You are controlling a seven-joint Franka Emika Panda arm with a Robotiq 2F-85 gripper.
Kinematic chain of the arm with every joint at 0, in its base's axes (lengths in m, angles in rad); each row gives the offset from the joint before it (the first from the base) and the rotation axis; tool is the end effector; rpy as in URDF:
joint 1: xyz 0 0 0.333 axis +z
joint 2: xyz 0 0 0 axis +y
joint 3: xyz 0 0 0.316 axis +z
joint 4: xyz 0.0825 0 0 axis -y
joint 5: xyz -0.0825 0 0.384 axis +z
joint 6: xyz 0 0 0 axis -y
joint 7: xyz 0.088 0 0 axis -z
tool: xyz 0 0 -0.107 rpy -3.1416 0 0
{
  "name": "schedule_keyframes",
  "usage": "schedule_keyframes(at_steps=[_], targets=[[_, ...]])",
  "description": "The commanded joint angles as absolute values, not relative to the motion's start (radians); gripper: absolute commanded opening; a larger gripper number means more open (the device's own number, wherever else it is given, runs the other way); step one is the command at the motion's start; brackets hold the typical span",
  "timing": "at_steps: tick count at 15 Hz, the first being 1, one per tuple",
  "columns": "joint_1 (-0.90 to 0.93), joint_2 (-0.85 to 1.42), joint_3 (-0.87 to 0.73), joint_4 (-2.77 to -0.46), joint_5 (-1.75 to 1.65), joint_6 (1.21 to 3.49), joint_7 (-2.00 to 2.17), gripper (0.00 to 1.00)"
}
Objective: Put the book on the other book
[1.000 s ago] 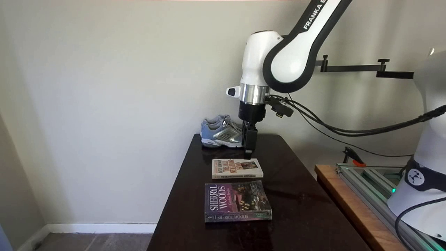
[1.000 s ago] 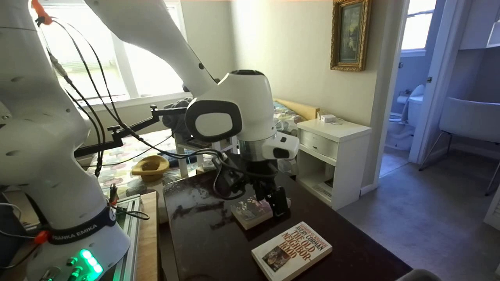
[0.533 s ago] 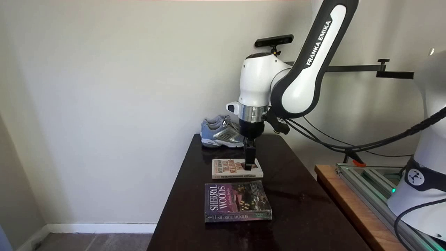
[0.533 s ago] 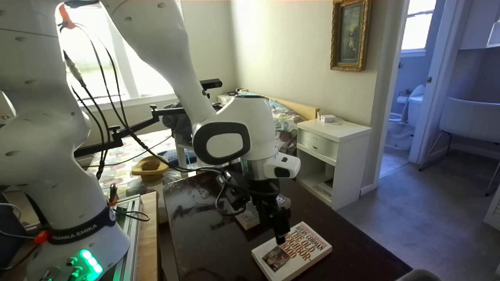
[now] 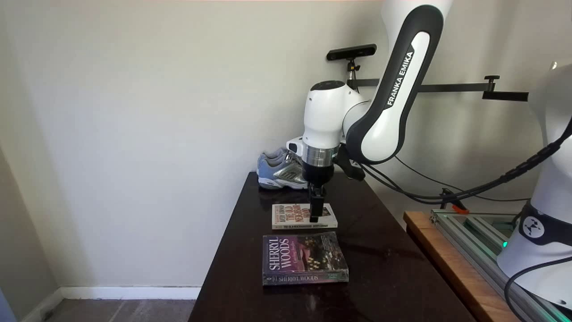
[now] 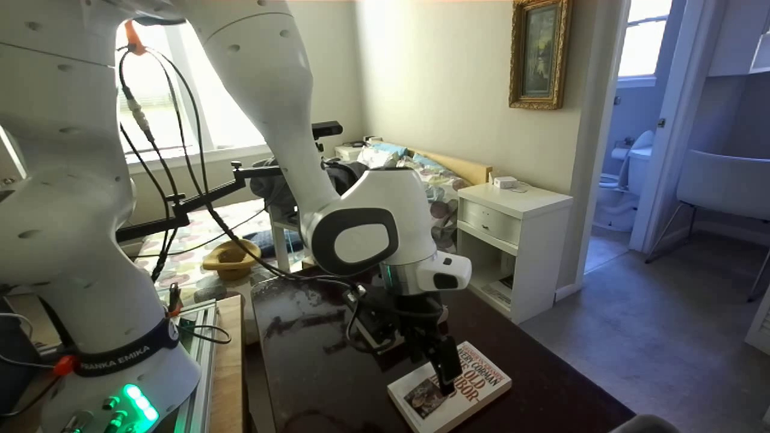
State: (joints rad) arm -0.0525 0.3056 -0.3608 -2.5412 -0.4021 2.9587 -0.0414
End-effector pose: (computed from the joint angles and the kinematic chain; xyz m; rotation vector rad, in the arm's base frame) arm 0.4291 -0.1701 0.1747 2.9187 0.0615 0.0888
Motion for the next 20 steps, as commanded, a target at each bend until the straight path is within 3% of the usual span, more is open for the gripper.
schedule_keyframes(at_steps=[1, 8, 9, 10, 13, 17, 20], targets=[[0.015, 0.374, -0.423, -2.511, -0.439, 3.011, 0.029, 1.0], [0.118, 0.435, -0.504, -2.511, -0.408, 3.064, 0.04, 1.0], [0.127, 0.441, -0.511, -2.511, -0.407, 3.067, 0.037, 0.75], [0.135, 0.447, -0.516, -2.511, -0.404, 3.072, 0.035, 0.74], [0.151, 0.455, -0.526, -2.512, -0.391, 3.088, 0.026, 0.51], [0.159, 0.453, -0.532, -2.512, -0.382, 3.097, 0.019, 0.28], [0.157, 0.454, -0.543, -2.506, -0.379, 3.096, 0.016, 0.04]])
